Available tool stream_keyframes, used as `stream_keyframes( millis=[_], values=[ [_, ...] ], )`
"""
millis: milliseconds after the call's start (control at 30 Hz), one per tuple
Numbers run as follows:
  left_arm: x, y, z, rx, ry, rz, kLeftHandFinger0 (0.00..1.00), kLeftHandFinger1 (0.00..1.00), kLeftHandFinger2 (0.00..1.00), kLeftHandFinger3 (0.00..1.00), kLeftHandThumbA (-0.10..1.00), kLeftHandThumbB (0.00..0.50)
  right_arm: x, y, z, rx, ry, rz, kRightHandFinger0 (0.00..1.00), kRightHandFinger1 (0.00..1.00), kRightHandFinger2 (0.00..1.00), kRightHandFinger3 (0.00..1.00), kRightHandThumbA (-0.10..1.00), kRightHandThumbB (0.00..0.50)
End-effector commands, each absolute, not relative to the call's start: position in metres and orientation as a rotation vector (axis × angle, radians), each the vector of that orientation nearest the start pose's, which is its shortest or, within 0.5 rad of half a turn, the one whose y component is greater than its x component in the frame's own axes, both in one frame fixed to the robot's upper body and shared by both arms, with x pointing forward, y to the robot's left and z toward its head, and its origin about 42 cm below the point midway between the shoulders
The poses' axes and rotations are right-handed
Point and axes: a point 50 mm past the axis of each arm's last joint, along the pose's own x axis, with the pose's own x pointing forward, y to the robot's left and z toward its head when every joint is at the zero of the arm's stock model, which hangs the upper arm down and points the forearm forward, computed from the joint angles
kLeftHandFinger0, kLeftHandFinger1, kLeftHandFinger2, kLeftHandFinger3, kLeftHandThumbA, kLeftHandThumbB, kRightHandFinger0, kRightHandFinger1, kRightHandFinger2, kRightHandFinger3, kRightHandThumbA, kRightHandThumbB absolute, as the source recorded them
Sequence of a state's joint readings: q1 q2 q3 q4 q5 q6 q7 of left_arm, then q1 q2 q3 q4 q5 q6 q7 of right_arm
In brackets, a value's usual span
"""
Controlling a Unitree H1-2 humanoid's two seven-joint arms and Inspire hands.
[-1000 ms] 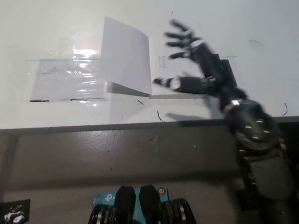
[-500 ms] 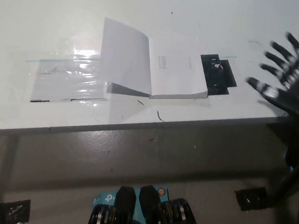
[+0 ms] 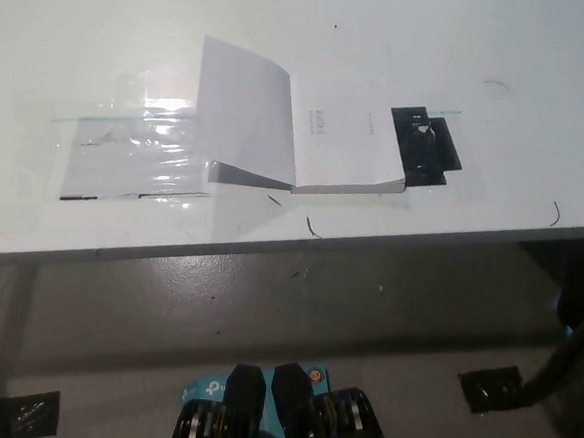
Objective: The robot uses its right hand to slide under the cover of the book kept in the middle of the desk and open it
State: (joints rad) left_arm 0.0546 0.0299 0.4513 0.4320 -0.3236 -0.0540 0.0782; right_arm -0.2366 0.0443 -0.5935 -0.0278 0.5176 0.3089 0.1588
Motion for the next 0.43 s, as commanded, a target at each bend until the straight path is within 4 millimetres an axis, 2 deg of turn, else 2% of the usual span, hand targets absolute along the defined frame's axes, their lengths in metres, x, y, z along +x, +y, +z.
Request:
stream_keyframes(
  millis=[0,33,67,133,167,233,300,400],
  values=[
    [0.194,0.344,-0.026,-0.355,0.305,0.645,0.80,0.76,0.78,0.82,0.86,0.193,0.315,-0.319,0.133,0.799,-0.170,-0.239,0.75,0.85,0.94,1.00,1.00,0.244],
    [0.194,0.344,-0.026,-0.362,0.304,0.647,0.80,0.76,0.78,0.82,0.86,0.191,0.312,-0.317,0.125,0.801,-0.147,-0.267,0.74,0.85,0.95,1.00,1.00,0.247],
    [0.194,0.345,-0.027,-0.365,0.304,0.649,0.79,0.76,0.78,0.82,0.85,0.204,0.309,-0.315,0.117,0.819,-0.132,-0.283,0.77,0.86,0.95,1.00,1.00,0.246],
    [0.195,0.345,-0.028,-0.368,0.307,0.656,0.78,0.75,0.77,0.81,0.85,0.199,0.299,-0.309,0.089,0.867,-0.087,-0.324,0.85,0.91,1.00,1.00,1.00,0.246],
    [0.195,0.345,-0.029,-0.372,0.305,0.657,0.79,0.75,0.77,0.81,0.85,0.209,0.298,-0.307,0.083,0.872,-0.072,-0.332,0.86,0.92,1.00,1.00,1.00,0.235],
    [0.195,0.344,-0.029,-0.375,0.302,0.647,0.79,0.75,0.78,0.81,0.87,0.202,0.294,-0.304,0.069,0.894,-0.035,-0.357,0.87,0.91,1.00,1.00,1.00,0.238],
    [0.197,0.343,-0.028,-0.383,0.303,0.650,0.77,0.73,0.77,0.81,0.87,0.205,0.290,-0.298,0.047,0.936,0.026,-0.397,0.84,0.89,1.00,1.00,1.00,0.228],
    [0.197,0.343,-0.028,-0.389,0.302,0.649,0.76,0.73,0.76,0.81,0.87,0.203,0.288,-0.296,0.039,0.955,0.042,-0.407,0.86,0.92,1.00,1.00,1.00,0.227]
  ],
)
